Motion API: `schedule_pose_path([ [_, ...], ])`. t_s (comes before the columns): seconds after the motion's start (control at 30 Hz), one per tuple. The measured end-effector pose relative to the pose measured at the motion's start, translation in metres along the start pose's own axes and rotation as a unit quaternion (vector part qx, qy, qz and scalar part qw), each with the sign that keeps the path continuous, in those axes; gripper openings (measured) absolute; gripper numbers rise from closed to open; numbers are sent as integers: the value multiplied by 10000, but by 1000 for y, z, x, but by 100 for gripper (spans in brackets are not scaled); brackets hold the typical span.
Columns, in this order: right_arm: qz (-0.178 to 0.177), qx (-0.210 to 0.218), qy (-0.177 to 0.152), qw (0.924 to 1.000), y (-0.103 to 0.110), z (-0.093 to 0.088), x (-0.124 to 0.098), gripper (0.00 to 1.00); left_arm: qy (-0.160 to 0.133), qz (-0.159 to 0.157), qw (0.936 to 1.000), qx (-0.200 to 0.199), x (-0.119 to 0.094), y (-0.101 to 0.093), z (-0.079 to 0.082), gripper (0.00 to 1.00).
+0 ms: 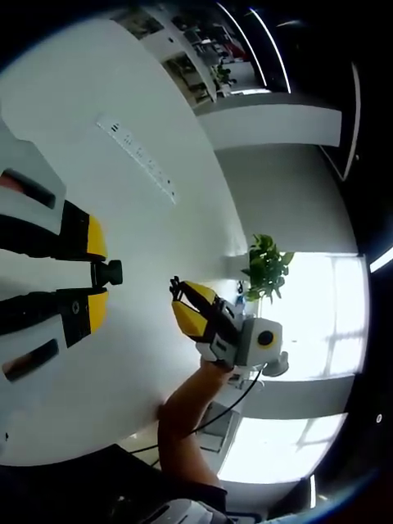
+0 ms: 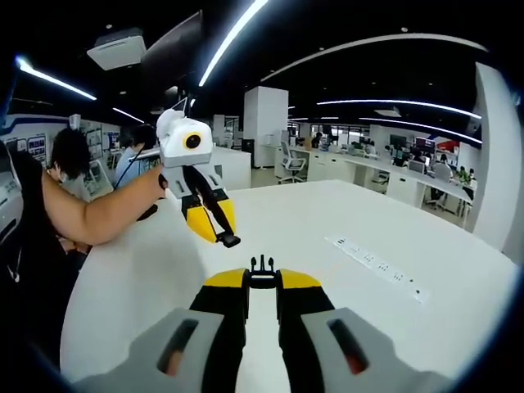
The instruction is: Snap the two parts of the plastic buckle together until the buckle closes and remains connected.
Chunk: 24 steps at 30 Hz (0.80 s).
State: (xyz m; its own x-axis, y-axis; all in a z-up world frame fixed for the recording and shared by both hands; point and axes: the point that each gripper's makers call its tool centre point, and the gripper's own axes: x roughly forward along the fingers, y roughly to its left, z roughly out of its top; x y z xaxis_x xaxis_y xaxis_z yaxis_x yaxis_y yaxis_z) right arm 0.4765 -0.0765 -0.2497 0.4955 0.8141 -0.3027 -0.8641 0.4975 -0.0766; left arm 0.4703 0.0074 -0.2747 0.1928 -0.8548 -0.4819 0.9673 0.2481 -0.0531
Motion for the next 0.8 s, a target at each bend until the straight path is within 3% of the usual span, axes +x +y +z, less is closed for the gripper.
schedule_pose_path([
  [0.27,32,-52,38,10000,6,-3,0,12,-2,-31,10000,21,1,-4,0,11],
  [0.43,34,-42,56,10000,7,-4,-1,12,78,-28,10000,17,2,-8,-7,11],
  [0.8,122,-18,104,9999,18,-9,2,12,-67,-32,9999,-78,-6,-18,-21,11],
])
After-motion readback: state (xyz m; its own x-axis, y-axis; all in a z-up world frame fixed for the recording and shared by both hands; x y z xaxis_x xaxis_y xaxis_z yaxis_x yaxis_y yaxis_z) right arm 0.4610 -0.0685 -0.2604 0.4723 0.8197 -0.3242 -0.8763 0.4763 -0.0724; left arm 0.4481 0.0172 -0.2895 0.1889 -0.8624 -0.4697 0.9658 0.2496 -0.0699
